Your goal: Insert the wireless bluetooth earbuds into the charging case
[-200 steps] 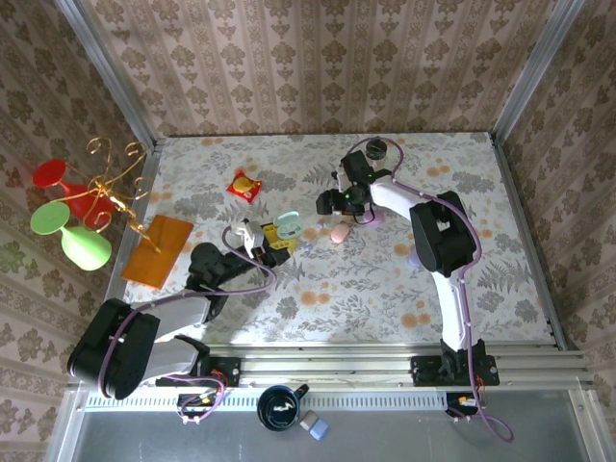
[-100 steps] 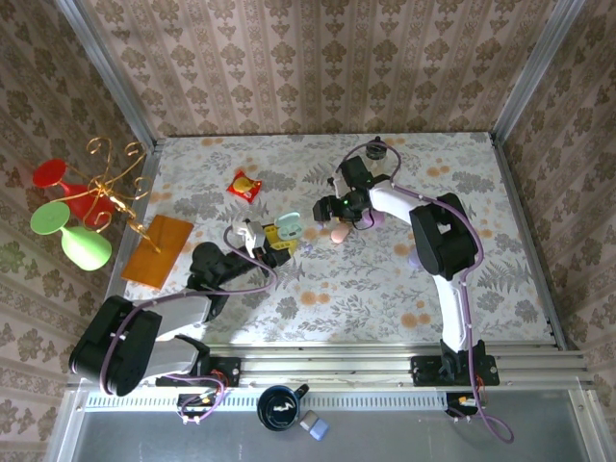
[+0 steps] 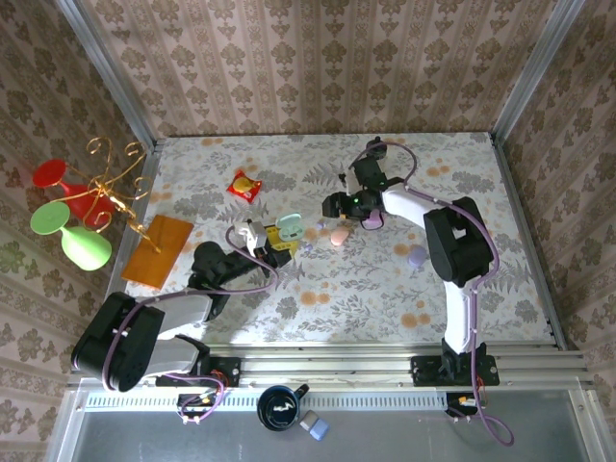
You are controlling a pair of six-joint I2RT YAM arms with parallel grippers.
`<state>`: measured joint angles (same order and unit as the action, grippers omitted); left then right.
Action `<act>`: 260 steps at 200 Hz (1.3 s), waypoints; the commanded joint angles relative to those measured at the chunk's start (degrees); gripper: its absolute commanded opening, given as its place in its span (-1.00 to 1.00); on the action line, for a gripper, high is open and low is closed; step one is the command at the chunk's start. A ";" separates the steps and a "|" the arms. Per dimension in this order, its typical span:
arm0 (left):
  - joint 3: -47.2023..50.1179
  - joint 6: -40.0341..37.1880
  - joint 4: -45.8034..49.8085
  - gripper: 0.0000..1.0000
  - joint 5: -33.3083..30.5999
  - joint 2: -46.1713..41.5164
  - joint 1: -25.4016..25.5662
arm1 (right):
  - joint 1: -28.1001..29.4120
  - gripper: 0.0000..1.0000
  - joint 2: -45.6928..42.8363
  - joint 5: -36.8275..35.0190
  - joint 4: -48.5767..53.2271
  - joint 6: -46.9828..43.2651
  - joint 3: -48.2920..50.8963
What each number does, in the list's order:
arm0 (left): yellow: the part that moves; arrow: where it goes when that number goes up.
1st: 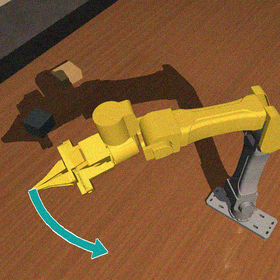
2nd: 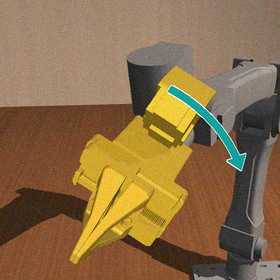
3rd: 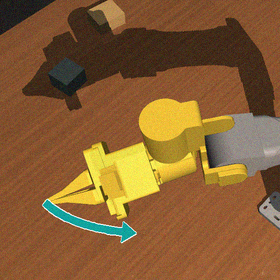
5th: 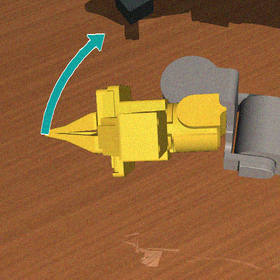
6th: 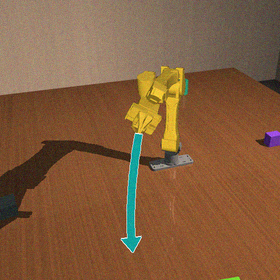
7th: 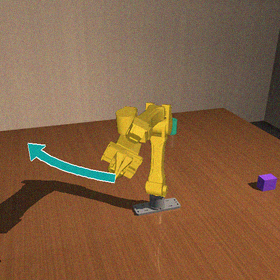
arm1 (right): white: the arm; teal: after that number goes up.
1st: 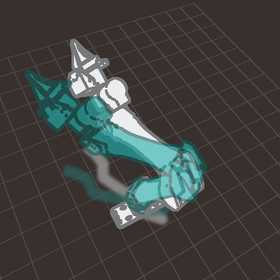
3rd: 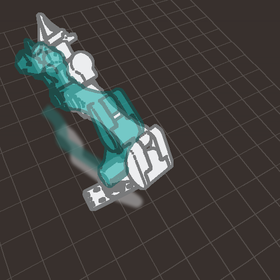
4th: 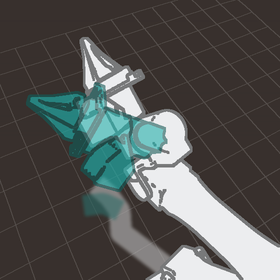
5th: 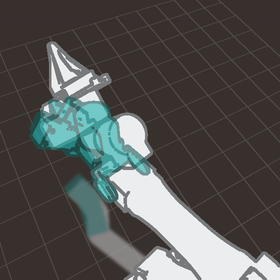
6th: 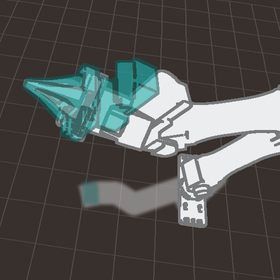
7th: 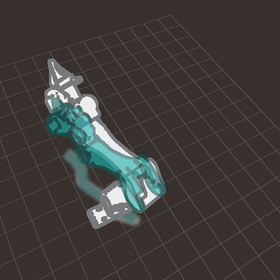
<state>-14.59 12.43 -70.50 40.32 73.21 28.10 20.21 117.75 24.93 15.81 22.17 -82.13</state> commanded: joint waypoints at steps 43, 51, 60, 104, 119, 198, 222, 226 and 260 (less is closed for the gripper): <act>-0.87 -0.52 -2.63 -0.28 1.42 0.71 0.47 | -1.31 0.30 9.30 4.47 2.07 0.76 -10.76; -0.85 -0.43 -2.64 -0.28 1.51 0.71 0.47 | -1.31 0.29 10.42 4.76 2.64 0.68 -11.77; -0.88 -0.41 -2.63 -0.28 1.51 0.71 0.47 | -1.39 0.29 11.34 5.21 2.95 0.72 -12.56; -1.14 -0.56 -2.63 -0.28 1.60 1.01 0.47 | -1.27 0.17 11.68 8.07 2.23 1.02 -11.06; -1.45 -0.56 -2.63 -0.28 1.83 1.38 0.49 | -1.30 0.14 11.16 8.75 1.97 0.88 -10.04; -2.02 -0.48 -2.78 -0.28 2.57 2.02 0.80 | -1.35 -0.24 11.41 9.79 1.30 1.83 -9.13; -2.02 -0.63 -2.81 -0.28 2.50 1.91 0.82 | -1.31 -0.34 12.14 9.82 1.50 2.18 -9.67; -2.02 -0.62 -2.79 -0.28 2.42 1.86 0.82 | -1.31 -0.35 12.23 9.71 1.53 2.24 -9.64; -1.93 -0.91 -2.76 -0.27 2.44 1.98 0.82 | -1.29 -0.42 12.82 8.97 2.38 2.06 -10.16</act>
<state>-15.38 12.43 -70.83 41.63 75.18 28.53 18.63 129.10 33.30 16.49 24.10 -91.59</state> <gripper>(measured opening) 0.366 0.290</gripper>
